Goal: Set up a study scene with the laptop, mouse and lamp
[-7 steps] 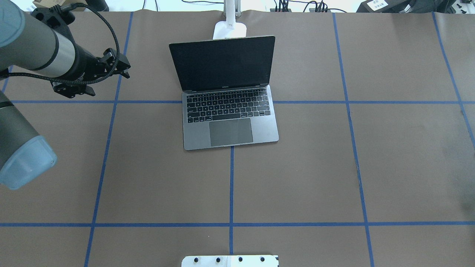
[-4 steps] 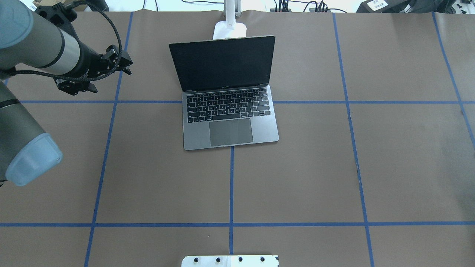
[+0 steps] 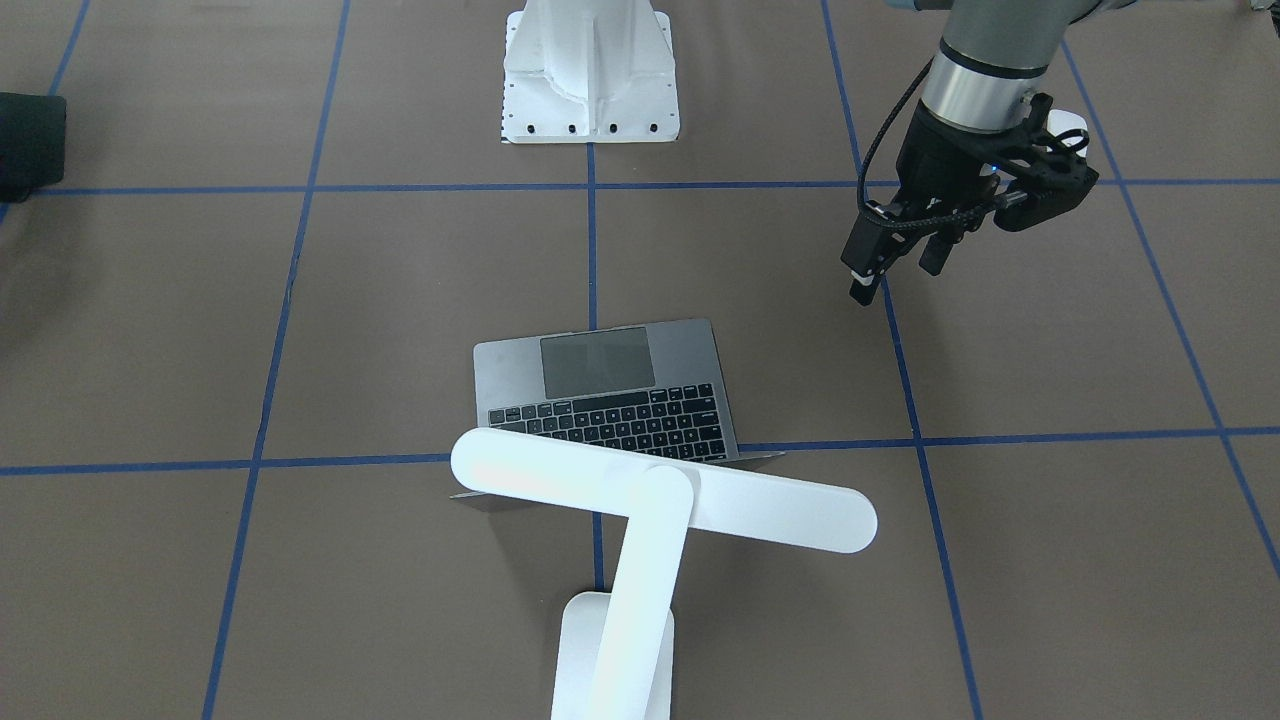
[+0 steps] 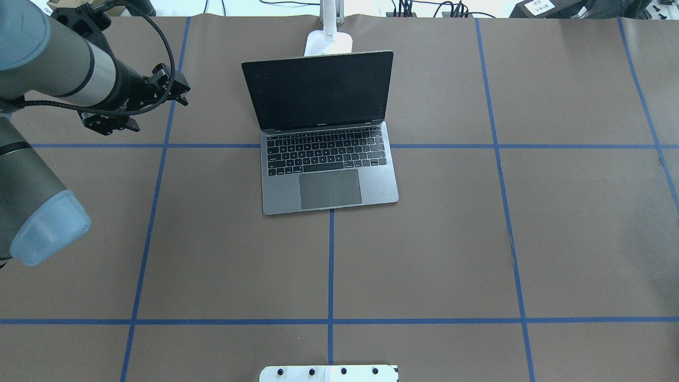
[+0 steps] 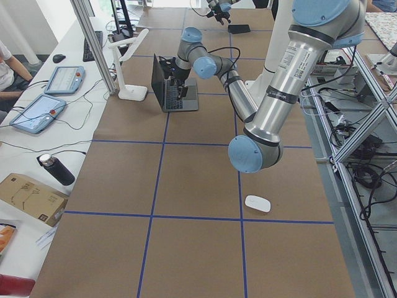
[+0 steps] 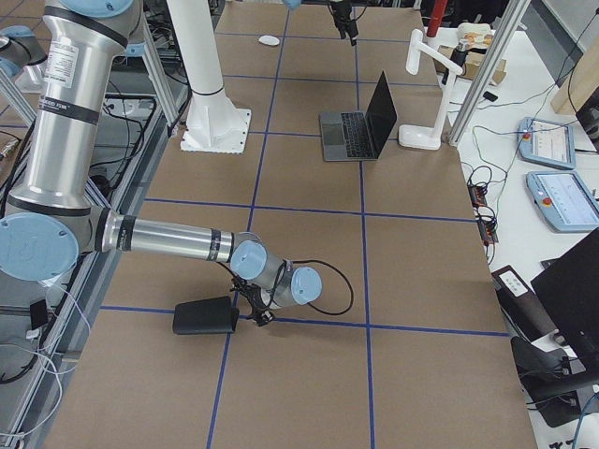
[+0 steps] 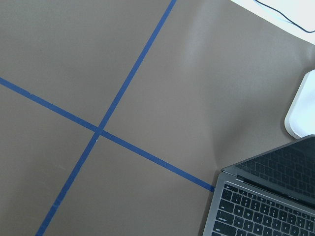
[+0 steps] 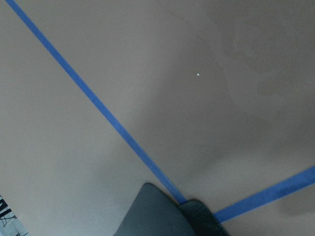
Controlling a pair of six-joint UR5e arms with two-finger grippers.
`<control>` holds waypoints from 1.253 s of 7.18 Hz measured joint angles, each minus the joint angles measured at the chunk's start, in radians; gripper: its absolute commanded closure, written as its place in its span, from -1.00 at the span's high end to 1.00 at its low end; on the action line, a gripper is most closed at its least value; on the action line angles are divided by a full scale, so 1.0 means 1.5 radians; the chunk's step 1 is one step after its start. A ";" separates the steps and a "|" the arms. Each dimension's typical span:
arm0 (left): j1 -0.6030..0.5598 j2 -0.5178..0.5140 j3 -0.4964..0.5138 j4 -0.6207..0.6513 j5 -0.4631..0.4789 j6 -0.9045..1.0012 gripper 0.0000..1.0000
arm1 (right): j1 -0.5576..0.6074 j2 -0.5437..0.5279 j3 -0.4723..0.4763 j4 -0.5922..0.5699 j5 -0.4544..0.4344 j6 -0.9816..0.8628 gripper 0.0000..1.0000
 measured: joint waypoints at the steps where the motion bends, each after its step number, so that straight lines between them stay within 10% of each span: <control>1: 0.000 0.000 -0.001 -0.001 0.006 0.000 0.99 | -0.005 0.008 -0.005 -0.018 0.002 -0.022 0.96; 9: 0.003 -0.003 -0.025 -0.001 0.042 -0.023 0.99 | -0.016 0.018 -0.037 -0.102 0.015 -0.164 0.96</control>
